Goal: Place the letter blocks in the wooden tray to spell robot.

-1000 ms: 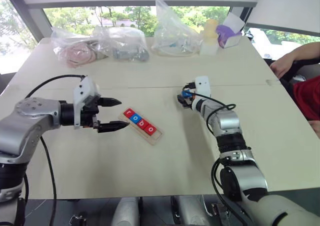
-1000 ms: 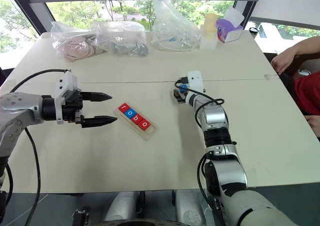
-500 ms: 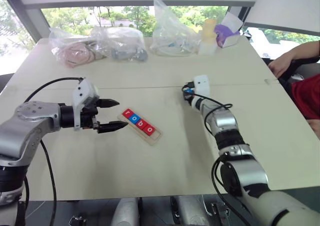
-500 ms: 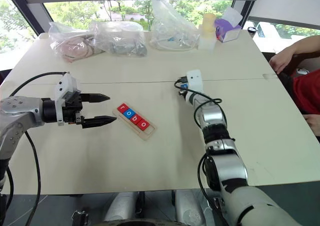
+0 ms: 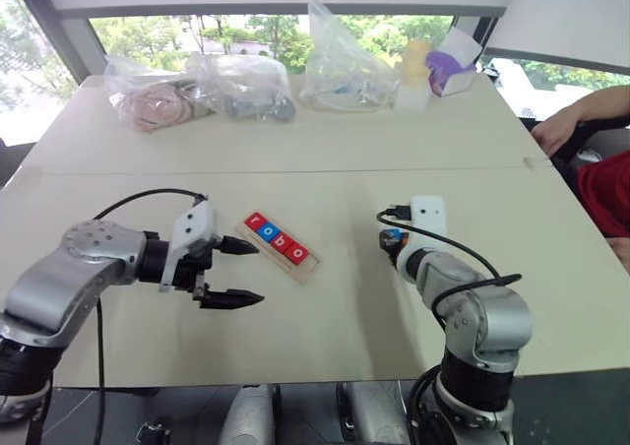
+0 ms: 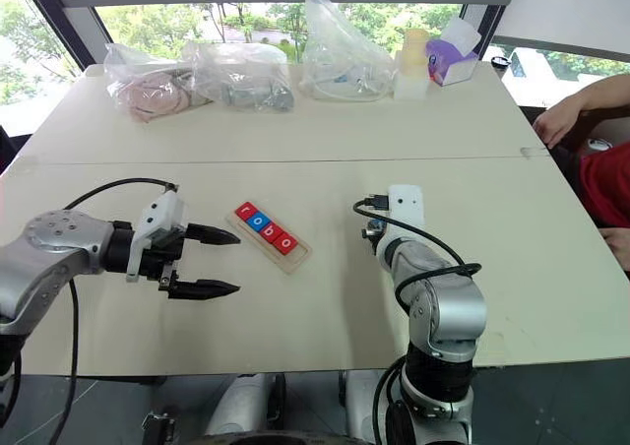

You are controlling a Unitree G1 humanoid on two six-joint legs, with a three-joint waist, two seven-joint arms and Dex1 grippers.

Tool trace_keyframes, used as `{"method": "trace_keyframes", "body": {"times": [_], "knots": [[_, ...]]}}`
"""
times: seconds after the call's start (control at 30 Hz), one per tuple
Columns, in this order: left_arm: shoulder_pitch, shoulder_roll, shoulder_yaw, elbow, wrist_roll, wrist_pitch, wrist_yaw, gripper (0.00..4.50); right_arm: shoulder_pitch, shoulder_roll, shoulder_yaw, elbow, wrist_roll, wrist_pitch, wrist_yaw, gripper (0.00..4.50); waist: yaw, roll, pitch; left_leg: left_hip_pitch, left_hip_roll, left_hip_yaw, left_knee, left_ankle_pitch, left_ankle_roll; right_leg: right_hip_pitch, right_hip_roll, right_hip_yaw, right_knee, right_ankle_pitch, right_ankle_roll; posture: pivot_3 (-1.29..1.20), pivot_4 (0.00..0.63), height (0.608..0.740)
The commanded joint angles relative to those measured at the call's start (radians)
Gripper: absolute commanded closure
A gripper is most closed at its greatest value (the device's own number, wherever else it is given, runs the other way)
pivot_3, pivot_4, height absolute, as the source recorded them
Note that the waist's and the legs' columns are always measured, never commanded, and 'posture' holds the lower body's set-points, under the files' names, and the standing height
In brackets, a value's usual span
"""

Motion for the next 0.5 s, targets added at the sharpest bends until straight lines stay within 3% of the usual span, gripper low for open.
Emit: {"method": "trace_keyframes", "body": {"times": [0.03, 0.07, 0.27, 0.3, 0.37, 0.5], "knots": [[-0.021, -0.003, 0.0, -0.011, 0.005, -0.016, -0.007, 0.0, 0.007, 0.03, -0.001, -0.04, -0.006, 0.031, -0.017, 3.29, 0.0, 0.0, 0.0, 0.0, 0.0, 0.0, 0.0, 0.0, 0.0, 0.0, 0.0, 0.0, 0.0, 0.001, 0.002, 0.0, 0.15, 0.735], [-0.022, -0.003, -0.001, -0.012, 0.005, -0.015, -0.008, 0.0, 0.011, 0.041, -0.005, -0.038, -0.009, 0.034, -0.022, 3.29, 0.0, 0.0, 0.0, 0.0, 0.0, 0.0, 0.0, 0.0, 0.0, 0.0, 0.0, 0.0, 0.0, 0.002, 0.003, 0.0, 0.15, 0.735], [-0.041, 0.005, -0.004, 0.01, 0.004, -0.013, -0.027, 0.0, 0.024, 0.051, -0.008, -0.029, -0.012, 0.027, -0.032, 0.37, 0.001, 0.0, 0.0, -0.001, 0.0, 0.0, -0.002, 0.0, 0.0, -0.001, 0.0, 0.0, 0.0, 0.002, 0.004, 0.0, 0.15, 0.735], [-0.049, 0.005, -0.006, 0.017, 0.005, -0.012, -0.032, 0.0, 0.014, 0.037, -0.005, -0.033, -0.011, 0.025, -0.029, 0.08, 0.002, 0.0, 0.0, -0.001, 0.0, -0.001, -0.001, 0.0, 0.0, 0.0, 0.0, -0.001, 0.0, 0.002, 0.004, 0.0, 0.15, 0.735], [-0.064, 0.004, -0.007, 0.031, 0.003, -0.007, -0.042, 0.0, -0.017, -0.003, -0.008, -0.049, 0.0, 0.007, -0.008, 0.08, 0.002, 0.0, 0.0, -0.001, 0.0, 0.0, -0.001, 0.0, 0.0, 0.0, 0.0, -0.001, -0.001, 0.002, 0.003, 0.0, 0.15, 0.735], [-0.106, 0.007, -0.017, 0.081, 0.005, -0.014, -0.085, 0.0, -0.109, -0.262, -0.048, 0.014, 0.106, -0.176, 0.224, 0.08, 0.0, 0.001, 0.001, -0.001, -0.002, 0.002, 0.0, 0.0, 0.0, 0.0, -0.002, 0.0, -0.003, 0.002, 0.003, 0.0, 0.15, 0.735]]}}
